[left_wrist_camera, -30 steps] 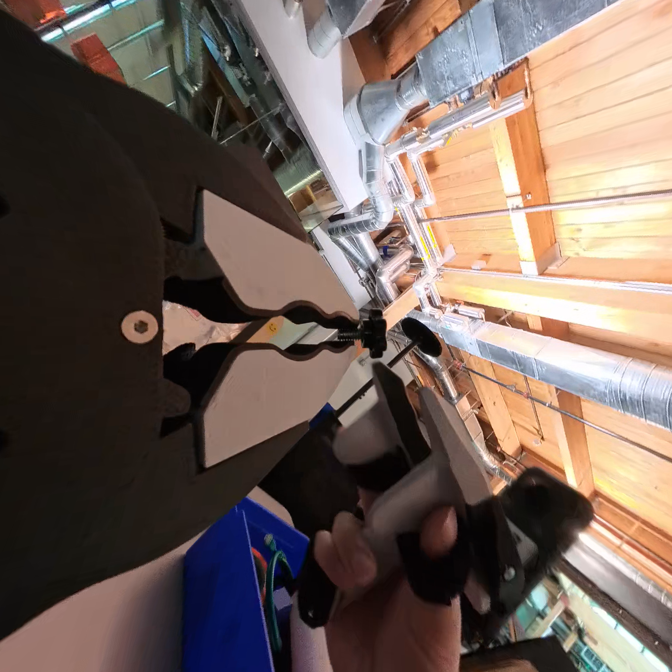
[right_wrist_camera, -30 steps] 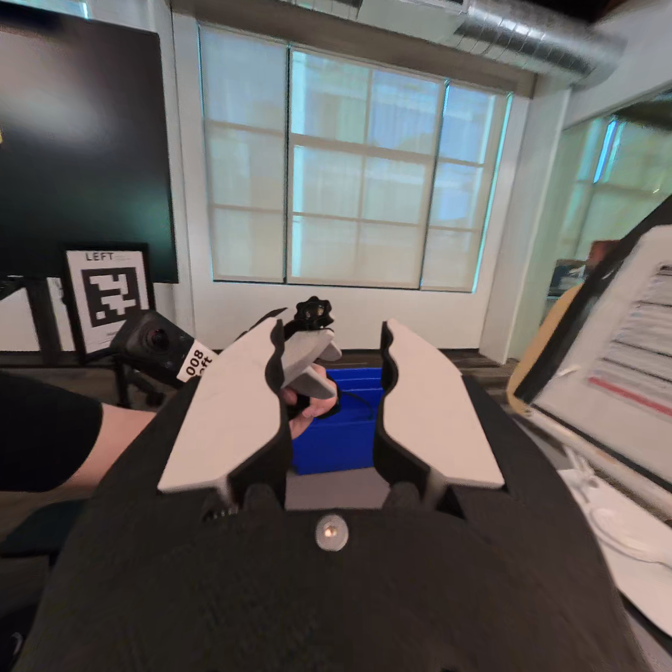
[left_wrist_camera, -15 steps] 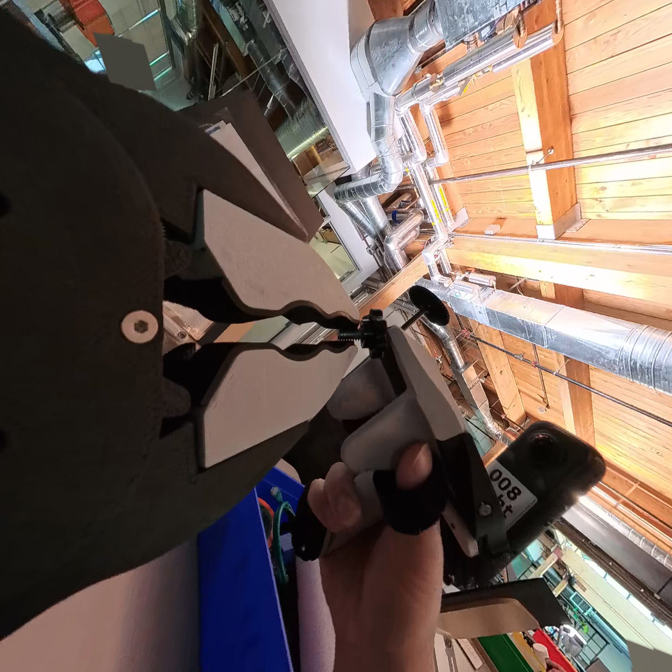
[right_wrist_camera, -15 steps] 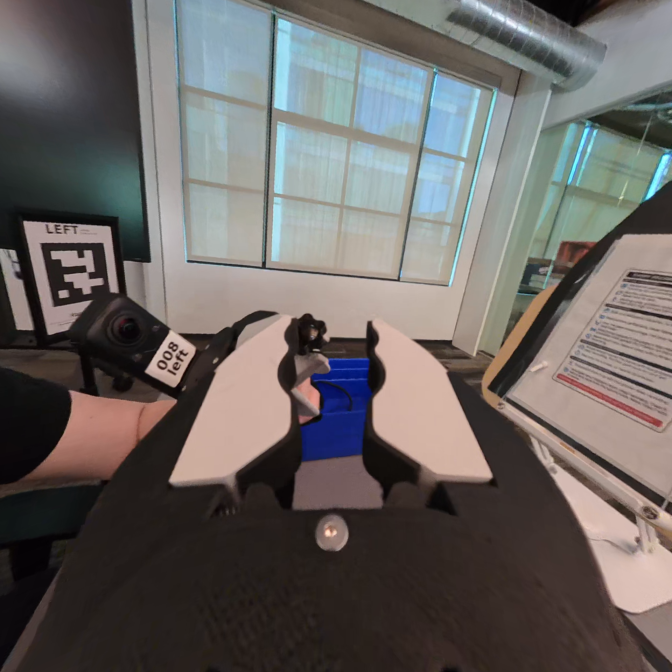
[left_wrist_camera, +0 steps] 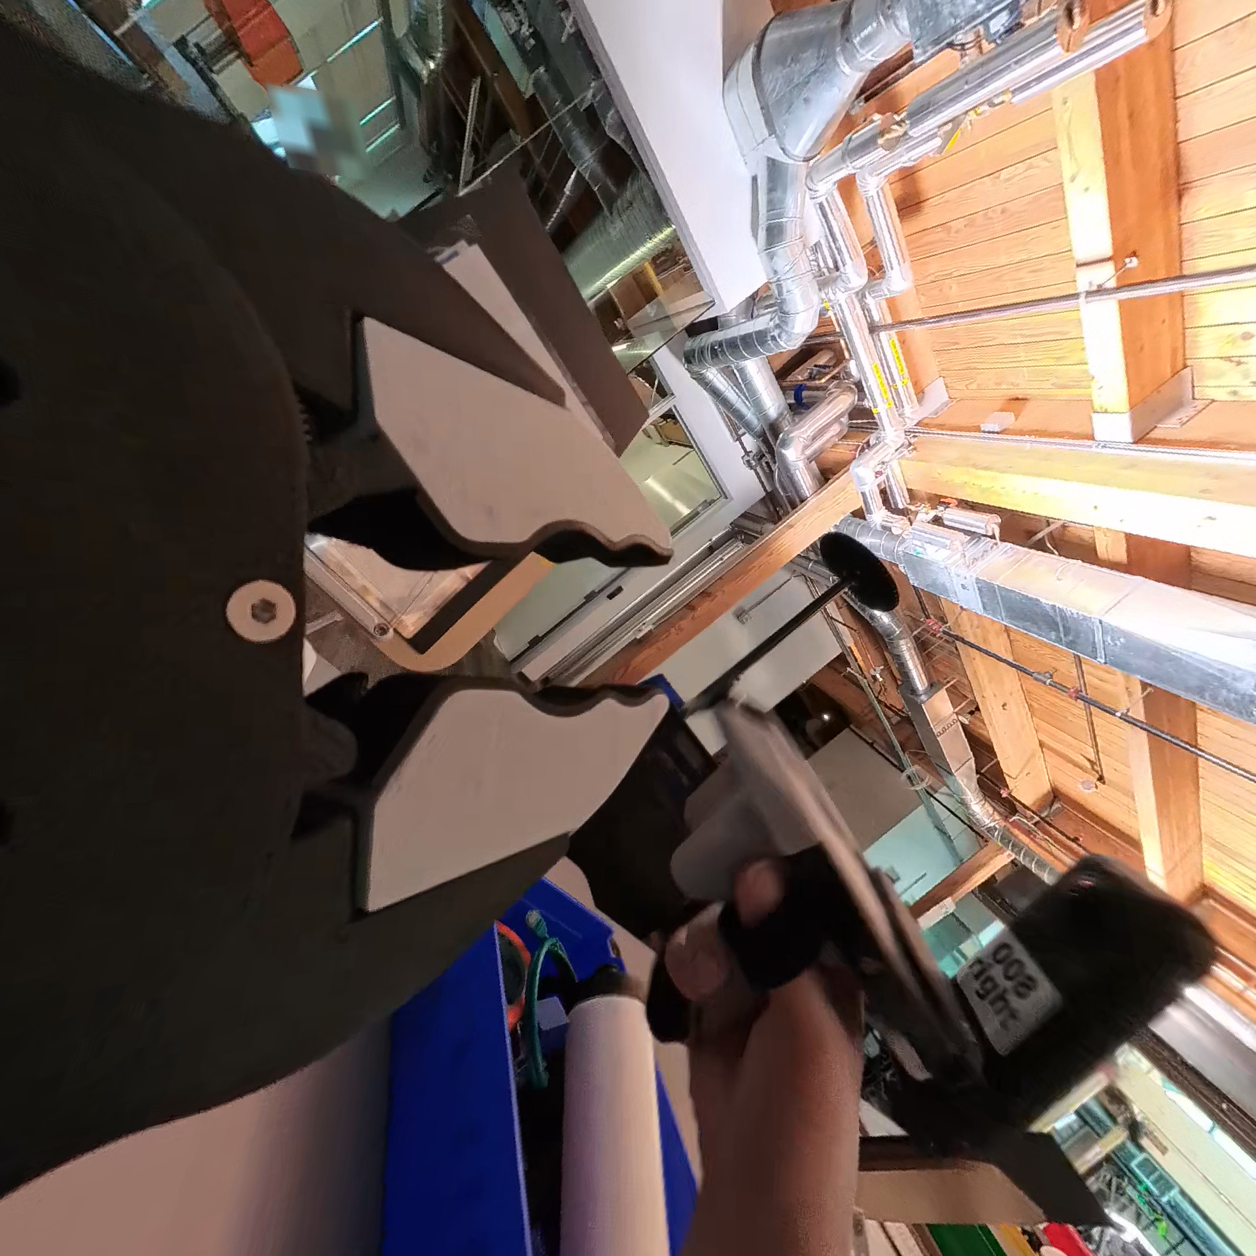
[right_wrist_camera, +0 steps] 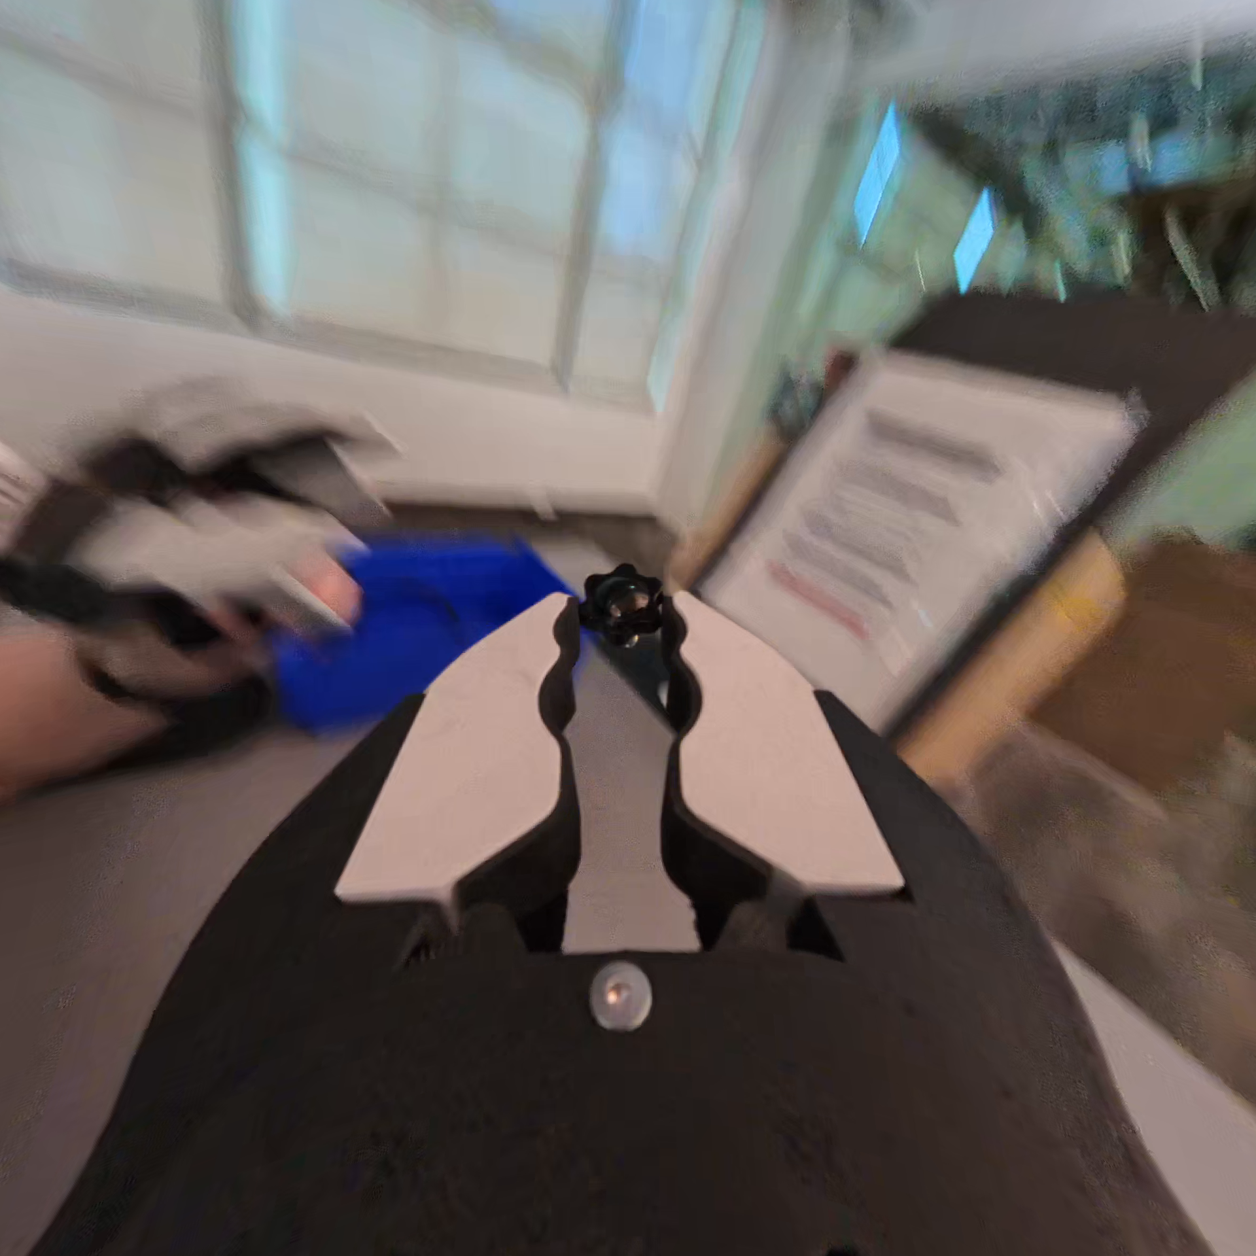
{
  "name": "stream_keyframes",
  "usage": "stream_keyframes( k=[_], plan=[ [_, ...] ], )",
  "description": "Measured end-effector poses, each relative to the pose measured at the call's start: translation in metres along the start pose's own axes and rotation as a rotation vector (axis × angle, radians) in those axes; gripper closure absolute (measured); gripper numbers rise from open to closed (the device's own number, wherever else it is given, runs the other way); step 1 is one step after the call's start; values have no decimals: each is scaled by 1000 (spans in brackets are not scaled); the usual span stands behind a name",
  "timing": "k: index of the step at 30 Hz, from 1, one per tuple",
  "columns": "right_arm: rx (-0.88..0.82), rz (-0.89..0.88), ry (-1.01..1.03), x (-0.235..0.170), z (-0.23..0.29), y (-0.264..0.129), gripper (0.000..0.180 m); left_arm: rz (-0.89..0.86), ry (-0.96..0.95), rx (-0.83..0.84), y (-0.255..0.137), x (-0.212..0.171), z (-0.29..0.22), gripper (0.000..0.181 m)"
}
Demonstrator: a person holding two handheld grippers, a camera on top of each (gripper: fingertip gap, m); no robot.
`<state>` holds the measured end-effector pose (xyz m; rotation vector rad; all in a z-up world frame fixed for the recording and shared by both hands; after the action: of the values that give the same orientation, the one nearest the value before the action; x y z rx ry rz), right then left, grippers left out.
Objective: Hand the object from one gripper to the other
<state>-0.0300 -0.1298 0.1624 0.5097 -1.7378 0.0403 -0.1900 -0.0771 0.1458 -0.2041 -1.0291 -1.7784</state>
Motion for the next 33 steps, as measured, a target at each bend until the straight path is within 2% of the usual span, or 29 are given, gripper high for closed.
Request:
stream_keyframes(
  k=[1,3,5,6,9,12,16,18,19,25,30,33],
  plan=[
    [-80,231,-16,-21,-25,-13,156,7,-17,-4,-1,5,6,149],
    [-263,716,54,-80,-68,-52,156,66,-80,-53,-1,10,13,160],
    [-438,1065,163,-135,-96,-86,155,162,-176,-101,-1,8,18,154],
    [-467,1156,197,-156,-105,-93,155,200,-220,-130,-1,6,18,153],
    [-466,1187,293,-199,-114,-86,155,249,-289,-171,-2,3,20,148],
    [-556,1294,179,-218,-124,-91,154,257,-303,-175,-3,1,23,150],
    [-609,1237,109,-212,-133,-90,152,290,-299,-197,-3,-1,20,149],
    [-617,1210,110,-199,-135,-92,139,303,-294,-192,-4,-2,22,147],
    [-611,1181,119,-190,-134,-92,139,311,-294,-189,-4,-2,24,147],
    [-647,808,-6,-92,-124,-86,144,424,-264,-97,-21,-12,67,144],
    [-635,513,-202,-30,-101,-75,146,780,-250,49,-70,-55,128,147],
    [-614,480,-299,-21,-92,-69,147,1058,-444,86,-117,-95,150,149]
  ],
)
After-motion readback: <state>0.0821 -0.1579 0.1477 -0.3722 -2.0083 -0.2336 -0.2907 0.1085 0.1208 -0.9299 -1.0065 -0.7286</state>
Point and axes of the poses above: each gripper's, where its closed fingertips meet, y out along the fingers, x out of its top, z = x × y across the jaws, the point moved 6 cm from there along -y, back along the fingers, and after that the axes turned 11 degrees about -z, right-handed, at the moved point
